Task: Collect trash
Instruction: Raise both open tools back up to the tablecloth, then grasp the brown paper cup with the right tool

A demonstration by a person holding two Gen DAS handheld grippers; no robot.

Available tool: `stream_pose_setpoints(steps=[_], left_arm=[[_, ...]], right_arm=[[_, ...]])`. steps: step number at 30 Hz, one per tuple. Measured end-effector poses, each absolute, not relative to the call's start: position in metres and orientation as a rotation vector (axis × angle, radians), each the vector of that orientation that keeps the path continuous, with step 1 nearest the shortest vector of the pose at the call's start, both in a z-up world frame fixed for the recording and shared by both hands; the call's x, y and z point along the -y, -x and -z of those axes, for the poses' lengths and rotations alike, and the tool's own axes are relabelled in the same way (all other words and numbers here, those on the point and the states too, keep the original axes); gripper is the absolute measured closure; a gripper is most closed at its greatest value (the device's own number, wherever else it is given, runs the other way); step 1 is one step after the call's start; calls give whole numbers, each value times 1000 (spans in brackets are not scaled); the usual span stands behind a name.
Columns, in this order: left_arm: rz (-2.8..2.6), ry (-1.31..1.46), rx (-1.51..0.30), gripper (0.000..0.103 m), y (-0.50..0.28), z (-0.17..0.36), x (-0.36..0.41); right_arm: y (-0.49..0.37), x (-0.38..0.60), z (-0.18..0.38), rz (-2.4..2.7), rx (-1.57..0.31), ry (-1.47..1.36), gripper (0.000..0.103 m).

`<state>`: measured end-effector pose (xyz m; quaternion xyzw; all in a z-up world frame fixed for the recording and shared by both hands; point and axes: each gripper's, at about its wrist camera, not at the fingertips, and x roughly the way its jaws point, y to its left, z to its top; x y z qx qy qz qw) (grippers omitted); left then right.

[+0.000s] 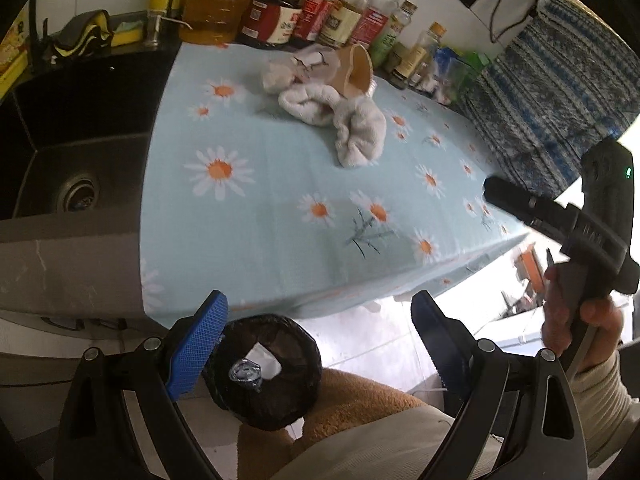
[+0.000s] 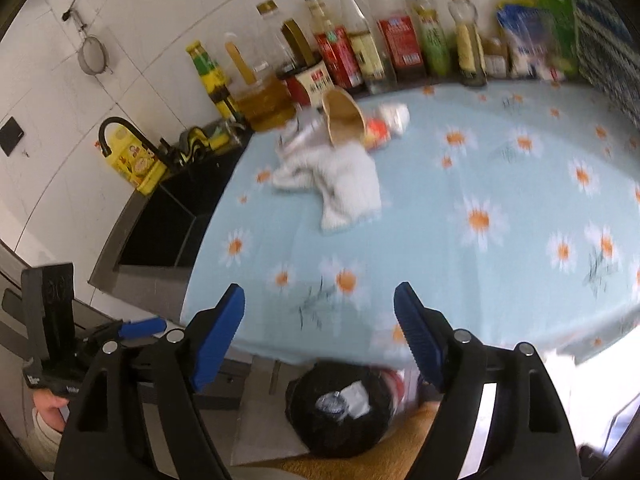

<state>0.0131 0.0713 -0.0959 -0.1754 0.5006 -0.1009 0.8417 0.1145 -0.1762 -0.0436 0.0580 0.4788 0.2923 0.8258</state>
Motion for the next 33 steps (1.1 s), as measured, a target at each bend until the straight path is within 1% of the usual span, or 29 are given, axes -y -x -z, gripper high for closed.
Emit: stream_pose_setpoints(steps=[3, 11, 22, 33], left_arm=[[178, 385, -1047, 13, -22, 93, -71], [94, 407, -1030, 13, -47, 81, -64], [6, 435, -1059, 13, -81, 84, -41], [-105, 489, -1110, 13, -94, 99, -26]], right_arm=[[-139, 172, 37, -644, -1001, -113, 21], [-203, 152, 35, -714, -997, -59, 21], [-279, 128, 65, -735, -1083, -34, 21], [-327, 96, 93, -792, -1144, 26, 21]])
